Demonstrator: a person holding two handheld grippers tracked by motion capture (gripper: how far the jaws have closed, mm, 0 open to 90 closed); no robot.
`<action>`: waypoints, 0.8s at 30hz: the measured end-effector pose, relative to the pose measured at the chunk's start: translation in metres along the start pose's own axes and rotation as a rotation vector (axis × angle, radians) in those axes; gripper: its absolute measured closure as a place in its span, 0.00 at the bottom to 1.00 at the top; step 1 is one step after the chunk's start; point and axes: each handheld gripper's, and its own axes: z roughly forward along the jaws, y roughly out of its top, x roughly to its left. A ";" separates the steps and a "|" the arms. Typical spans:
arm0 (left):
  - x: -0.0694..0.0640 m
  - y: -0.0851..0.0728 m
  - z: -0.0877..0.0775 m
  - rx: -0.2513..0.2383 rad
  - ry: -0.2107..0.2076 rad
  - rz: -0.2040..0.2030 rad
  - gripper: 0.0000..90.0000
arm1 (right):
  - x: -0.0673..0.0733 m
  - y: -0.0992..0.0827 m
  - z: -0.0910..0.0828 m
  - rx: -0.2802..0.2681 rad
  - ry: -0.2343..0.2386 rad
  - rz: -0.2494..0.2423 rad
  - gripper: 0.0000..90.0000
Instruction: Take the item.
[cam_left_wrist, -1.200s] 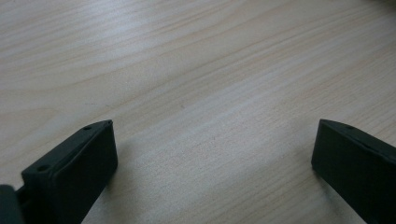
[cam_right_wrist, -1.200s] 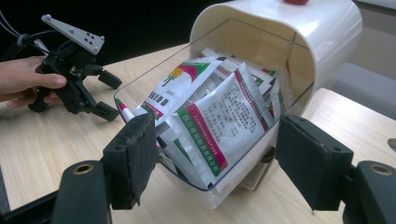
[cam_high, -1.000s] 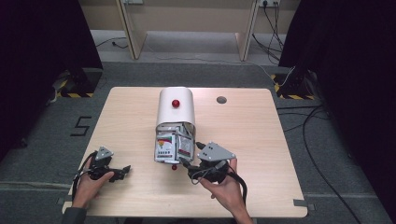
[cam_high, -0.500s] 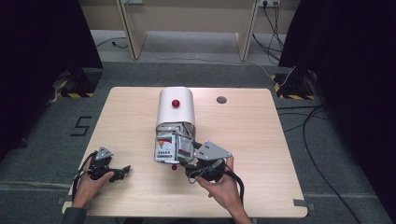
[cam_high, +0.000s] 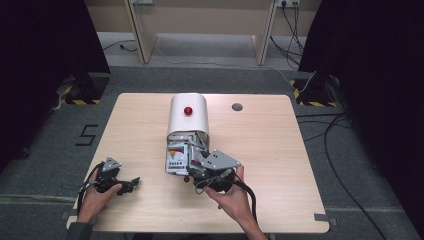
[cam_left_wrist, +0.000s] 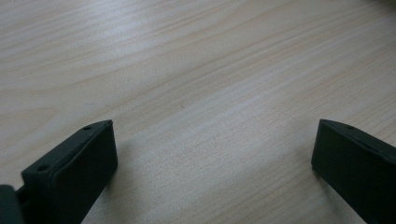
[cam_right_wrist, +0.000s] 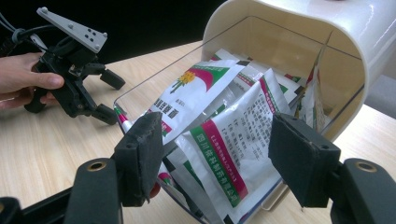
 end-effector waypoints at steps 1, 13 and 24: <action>0.000 0.000 0.000 0.000 0.000 0.000 0.00 | 0.000 0.000 0.001 0.000 0.001 -0.003 0.40; 0.000 0.000 0.000 0.000 0.000 0.000 0.00 | 0.002 0.001 0.012 0.016 -0.040 -0.037 0.43; 0.000 0.000 0.000 0.000 0.000 0.000 0.00 | -0.005 0.000 0.006 0.009 -0.096 -0.048 0.54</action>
